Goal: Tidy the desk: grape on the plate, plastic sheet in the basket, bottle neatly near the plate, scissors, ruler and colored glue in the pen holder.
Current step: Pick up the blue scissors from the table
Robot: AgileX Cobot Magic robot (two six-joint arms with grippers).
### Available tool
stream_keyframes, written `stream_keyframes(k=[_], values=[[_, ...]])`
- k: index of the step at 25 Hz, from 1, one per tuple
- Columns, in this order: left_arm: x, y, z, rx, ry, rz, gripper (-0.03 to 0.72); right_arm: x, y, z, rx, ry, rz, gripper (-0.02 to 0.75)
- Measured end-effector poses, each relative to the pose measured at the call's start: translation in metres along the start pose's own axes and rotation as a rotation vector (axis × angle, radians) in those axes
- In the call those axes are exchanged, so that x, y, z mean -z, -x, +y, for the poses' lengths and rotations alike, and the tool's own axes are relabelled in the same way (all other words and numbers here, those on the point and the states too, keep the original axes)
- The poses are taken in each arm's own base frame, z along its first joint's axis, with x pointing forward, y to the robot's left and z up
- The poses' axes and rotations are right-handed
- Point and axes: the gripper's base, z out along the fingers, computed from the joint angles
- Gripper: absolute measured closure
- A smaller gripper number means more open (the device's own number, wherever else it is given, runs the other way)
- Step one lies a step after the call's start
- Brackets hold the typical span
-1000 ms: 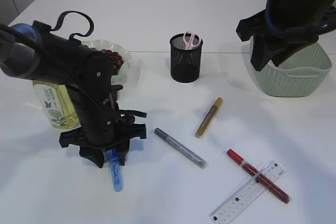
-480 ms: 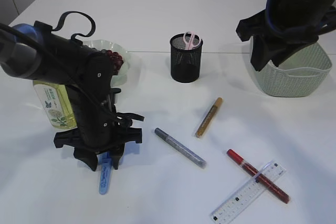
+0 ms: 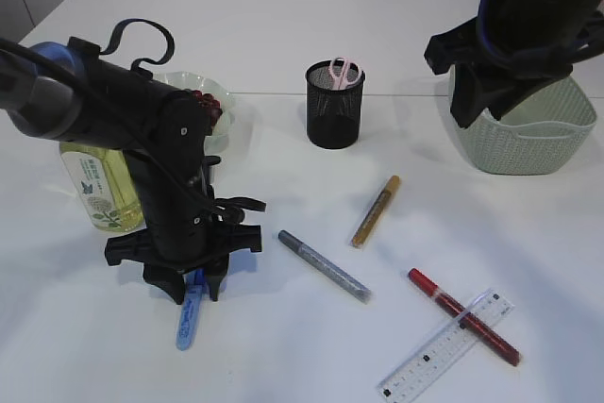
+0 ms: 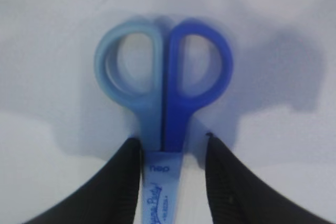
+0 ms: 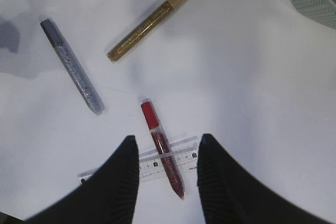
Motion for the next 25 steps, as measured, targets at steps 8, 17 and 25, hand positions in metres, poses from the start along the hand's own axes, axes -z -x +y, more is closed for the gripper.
stream_keyframes(k=[8, 17, 25], values=[[0.0003, 0.0003, -0.002, 0.015, -0.02, -0.001, 0.435, 0.0, 0.0, 0.0, 0.0, 0.0, 0.0, 0.427], [-0.0015, 0.0006, -0.0027, 0.019, -0.026, -0.002, 0.544, 0.0, 0.0, 0.0, 0.001, 0.0, 0.0, 0.427], [-0.0015, 0.0007, -0.0032, -0.016, -0.031, -0.003, 0.559, 0.0, 0.0, 0.0, 0.001, 0.0, 0.0, 0.427]])
